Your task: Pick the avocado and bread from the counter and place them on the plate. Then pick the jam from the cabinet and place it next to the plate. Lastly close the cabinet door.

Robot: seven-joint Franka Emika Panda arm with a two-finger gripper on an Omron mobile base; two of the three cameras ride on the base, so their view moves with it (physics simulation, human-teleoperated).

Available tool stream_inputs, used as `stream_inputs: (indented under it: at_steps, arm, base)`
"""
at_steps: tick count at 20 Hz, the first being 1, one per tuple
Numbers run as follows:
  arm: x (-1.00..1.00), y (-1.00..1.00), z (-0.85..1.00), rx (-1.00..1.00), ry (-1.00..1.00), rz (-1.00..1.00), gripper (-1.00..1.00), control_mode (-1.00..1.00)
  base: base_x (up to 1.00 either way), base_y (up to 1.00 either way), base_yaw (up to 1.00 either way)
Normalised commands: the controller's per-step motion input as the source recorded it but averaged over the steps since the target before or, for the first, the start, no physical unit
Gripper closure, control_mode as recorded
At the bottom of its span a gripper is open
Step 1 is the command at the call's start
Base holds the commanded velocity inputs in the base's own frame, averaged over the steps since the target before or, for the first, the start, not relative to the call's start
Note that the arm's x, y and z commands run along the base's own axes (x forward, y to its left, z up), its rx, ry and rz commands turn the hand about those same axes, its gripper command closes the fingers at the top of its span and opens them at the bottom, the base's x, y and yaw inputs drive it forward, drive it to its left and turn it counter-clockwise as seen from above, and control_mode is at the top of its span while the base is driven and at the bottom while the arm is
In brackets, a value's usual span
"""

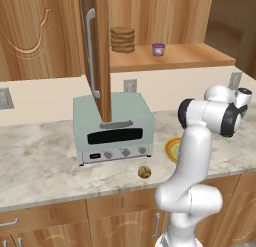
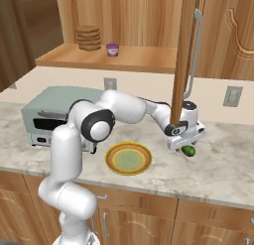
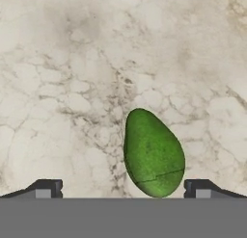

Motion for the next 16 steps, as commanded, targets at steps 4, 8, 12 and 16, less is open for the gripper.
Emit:
stream_inputs:
  at_steps: [4,8,12,16]
  arm:
    - [0.13,-0.10,-0.14,0.00,0.00,0.00,-1.00,-1.00]
    - [0.11,-0.09,-0.11,0.00,0.00,0.00,-1.00,-1.00]
    - [0.13,-0.06,-0.10,0.00,0.00,0.00,-1.00,-1.00]
    - [0.09,0.00,-0.14,-0.02,0.01,0.00,-1.00,-1.00]
  base:
    - [0.00,0.00,0.00]
    - [0.00,0.00,0.00]
    - [0.00,0.00,0.00]
    - [0.00,0.00,0.00]
